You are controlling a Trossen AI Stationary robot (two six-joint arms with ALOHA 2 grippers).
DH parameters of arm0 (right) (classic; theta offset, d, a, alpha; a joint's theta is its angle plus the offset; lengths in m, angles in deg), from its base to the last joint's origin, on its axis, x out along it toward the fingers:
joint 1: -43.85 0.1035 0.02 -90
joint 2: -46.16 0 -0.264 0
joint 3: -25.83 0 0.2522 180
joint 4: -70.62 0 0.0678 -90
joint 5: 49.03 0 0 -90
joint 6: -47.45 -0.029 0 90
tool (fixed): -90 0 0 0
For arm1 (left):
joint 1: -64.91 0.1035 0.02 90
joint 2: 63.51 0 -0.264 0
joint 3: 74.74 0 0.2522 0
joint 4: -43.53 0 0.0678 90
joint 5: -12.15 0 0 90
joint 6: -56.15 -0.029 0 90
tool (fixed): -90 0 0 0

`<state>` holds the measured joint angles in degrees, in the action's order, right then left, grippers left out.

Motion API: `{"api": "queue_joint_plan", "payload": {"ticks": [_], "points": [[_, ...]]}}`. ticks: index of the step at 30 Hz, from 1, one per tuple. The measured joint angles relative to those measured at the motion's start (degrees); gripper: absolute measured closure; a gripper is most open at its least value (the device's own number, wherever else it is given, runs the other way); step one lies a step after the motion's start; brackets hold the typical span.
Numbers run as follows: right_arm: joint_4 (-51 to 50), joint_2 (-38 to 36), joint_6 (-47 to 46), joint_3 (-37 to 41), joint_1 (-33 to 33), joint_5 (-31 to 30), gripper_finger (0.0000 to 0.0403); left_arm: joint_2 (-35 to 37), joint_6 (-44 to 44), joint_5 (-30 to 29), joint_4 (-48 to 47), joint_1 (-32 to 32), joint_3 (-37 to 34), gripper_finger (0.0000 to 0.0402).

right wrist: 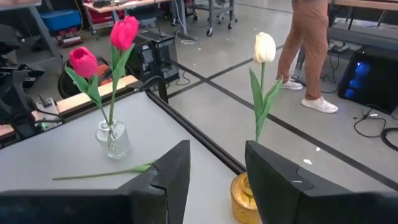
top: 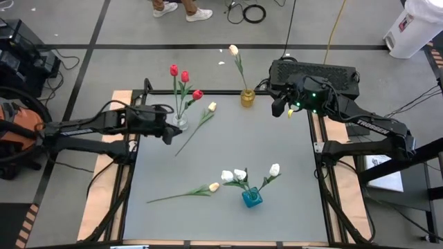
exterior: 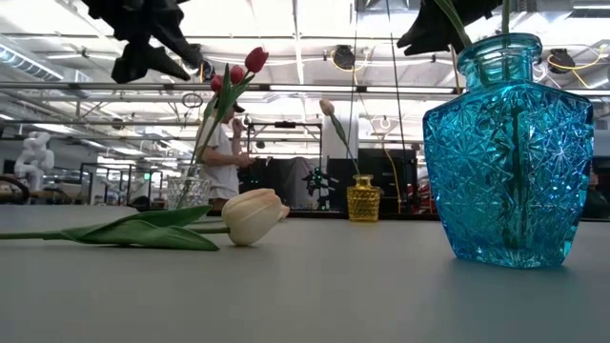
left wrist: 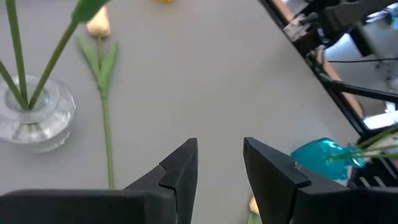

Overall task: Sort flowers into vase by color
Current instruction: Put the top light yellow tulip into the yellow vase

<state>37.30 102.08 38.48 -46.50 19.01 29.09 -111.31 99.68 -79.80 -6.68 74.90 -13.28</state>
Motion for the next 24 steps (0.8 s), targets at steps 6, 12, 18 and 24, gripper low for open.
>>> {"api": "queue_joint_plan", "payload": {"ticks": [6,12,18,24], "points": [[-0.71,0.00,0.00,0.00,0.00,0.00,0.0257,-4.51,5.98,-7.33,-0.04,-5.50,0.00,0.0265],[-0.66,0.00,0.00,0.00,0.00,0.00,0.0257,-10.12,12.71,-11.78,-0.07,-9.16,0.00,0.0265],[-0.64,0.00,0.02,0.00,0.00,0.02,0.0257,-16.76,16.13,-12.68,-0.53,-11.13,0.00,0.0265],[-0.70,0.00,0.17,0.00,0.00,0.02,0.0257,-22.01,18.82,-12.61,-4.75,-11.66,0.00,0.0265]]}}
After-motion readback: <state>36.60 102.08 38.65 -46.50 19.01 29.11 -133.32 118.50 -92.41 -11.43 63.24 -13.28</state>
